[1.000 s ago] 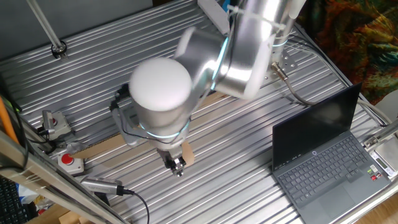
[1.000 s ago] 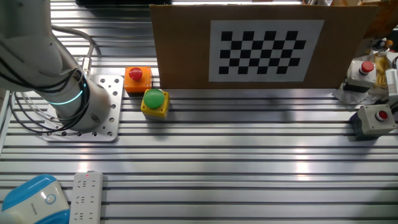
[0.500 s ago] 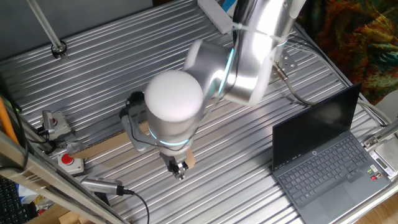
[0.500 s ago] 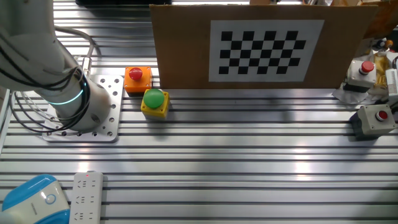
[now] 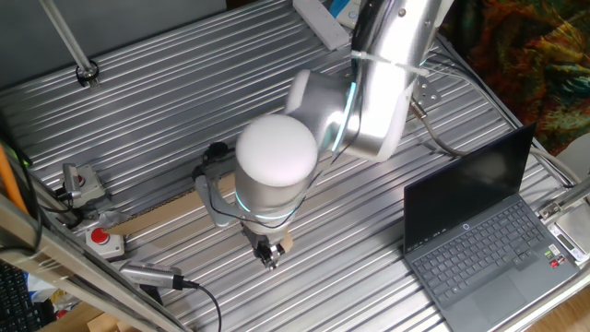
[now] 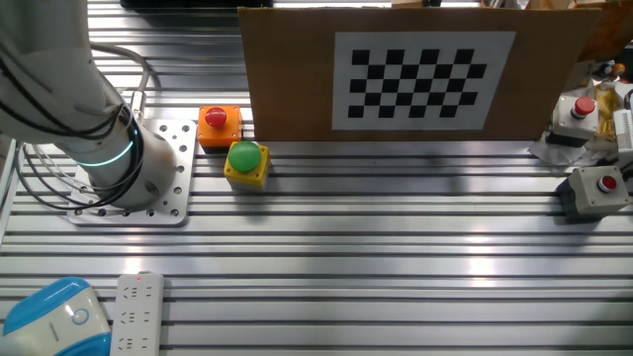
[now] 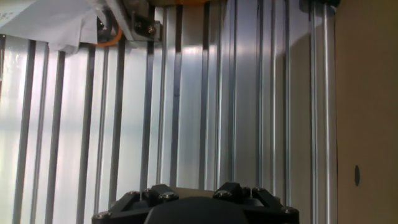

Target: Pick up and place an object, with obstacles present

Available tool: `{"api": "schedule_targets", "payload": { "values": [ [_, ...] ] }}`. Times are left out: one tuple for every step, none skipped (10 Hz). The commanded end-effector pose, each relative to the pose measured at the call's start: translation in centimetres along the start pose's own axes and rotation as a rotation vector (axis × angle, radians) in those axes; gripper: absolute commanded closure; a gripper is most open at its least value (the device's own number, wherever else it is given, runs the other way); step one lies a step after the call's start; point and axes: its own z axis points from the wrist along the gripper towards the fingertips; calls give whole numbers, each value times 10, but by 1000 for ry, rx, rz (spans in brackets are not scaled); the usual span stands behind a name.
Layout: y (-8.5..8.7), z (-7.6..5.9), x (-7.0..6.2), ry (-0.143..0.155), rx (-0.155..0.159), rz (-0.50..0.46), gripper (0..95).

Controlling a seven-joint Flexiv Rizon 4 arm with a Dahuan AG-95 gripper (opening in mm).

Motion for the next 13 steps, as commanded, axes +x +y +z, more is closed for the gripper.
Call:
{"api": "schedule_targets", "payload": {
  "values": [
    [1, 7, 2, -14, 4, -2, 950],
    [1, 12, 4, -21, 5, -3, 950],
    [-1, 15, 5, -27, 8, -6, 950],
    [-2, 19, 7, -31, 4, -6, 950],
    [-2, 19, 7, -31, 8, -4, 950],
    [-3, 19, 7, -31, 4, -2, 950],
    [-3, 19, 7, -31, 7, -1, 950],
    [-3, 19, 7, -32, 7, -1, 950],
    [-3, 19, 7, -27, 9, 1, 950],
    [-3, 19, 7, -27, 5, 4, 950],
    [-3, 19, 7, -28, 2, 10, 950],
    [-3, 19, 7, -27, 2, 13, 950],
    [-3, 19, 7, -20, -5, 13, 950]
  ]
}}
